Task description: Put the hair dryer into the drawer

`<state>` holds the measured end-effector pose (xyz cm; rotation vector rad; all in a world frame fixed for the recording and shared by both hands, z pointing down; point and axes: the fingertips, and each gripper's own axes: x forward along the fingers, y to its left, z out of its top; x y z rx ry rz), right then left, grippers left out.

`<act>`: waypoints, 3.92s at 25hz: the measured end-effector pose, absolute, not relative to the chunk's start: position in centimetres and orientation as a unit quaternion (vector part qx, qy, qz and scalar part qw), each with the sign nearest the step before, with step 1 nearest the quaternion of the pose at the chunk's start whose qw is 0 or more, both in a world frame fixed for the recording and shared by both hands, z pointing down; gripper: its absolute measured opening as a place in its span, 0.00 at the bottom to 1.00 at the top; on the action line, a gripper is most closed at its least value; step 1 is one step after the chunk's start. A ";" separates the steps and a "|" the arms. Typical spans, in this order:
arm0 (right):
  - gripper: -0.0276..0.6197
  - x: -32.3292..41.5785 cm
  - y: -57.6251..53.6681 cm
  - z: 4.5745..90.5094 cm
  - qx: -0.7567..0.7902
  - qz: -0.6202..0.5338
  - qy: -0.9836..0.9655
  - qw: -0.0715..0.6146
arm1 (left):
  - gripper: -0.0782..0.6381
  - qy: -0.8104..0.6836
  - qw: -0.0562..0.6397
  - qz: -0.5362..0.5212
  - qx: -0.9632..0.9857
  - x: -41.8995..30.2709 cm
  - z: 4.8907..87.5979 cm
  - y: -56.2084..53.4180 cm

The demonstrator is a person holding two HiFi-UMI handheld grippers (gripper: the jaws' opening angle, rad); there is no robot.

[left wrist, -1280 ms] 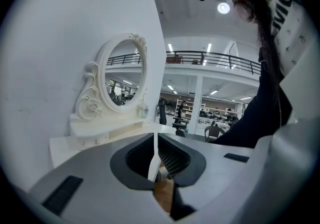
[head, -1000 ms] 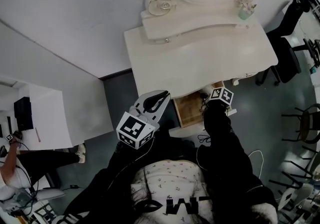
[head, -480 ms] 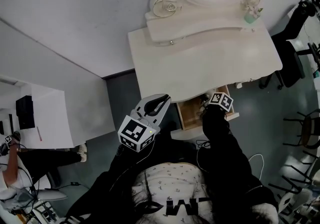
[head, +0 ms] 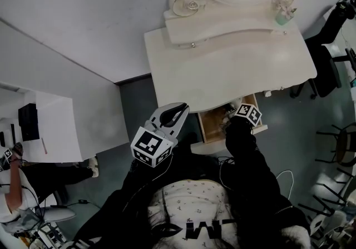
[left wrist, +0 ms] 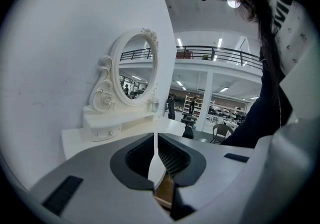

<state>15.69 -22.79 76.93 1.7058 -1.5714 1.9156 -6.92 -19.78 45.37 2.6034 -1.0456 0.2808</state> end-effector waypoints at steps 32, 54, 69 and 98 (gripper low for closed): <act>0.40 15.3 -15.8 54.1 0.485 0.470 -0.737 -0.013 | 0.11 -0.320 0.142 0.097 0.932 3.2 43.9 -13.9; 0.40 20.3 1.3 48.0 0.390 0.418 -0.820 -0.016 | 0.11 -0.347 0.151 0.103 0.920 13.9 44.6 1.4; 0.40 18.3 4.2 48.1 0.359 0.417 -0.835 -0.014 | 0.11 -0.373 0.155 0.128 0.906 12.2 44.6 5.3; 0.21 1.4 21.8 46.2 0.371 0.376 -0.849 0.011 | 0.11 -0.353 0.154 0.075 0.920 -3.9 44.2 21.2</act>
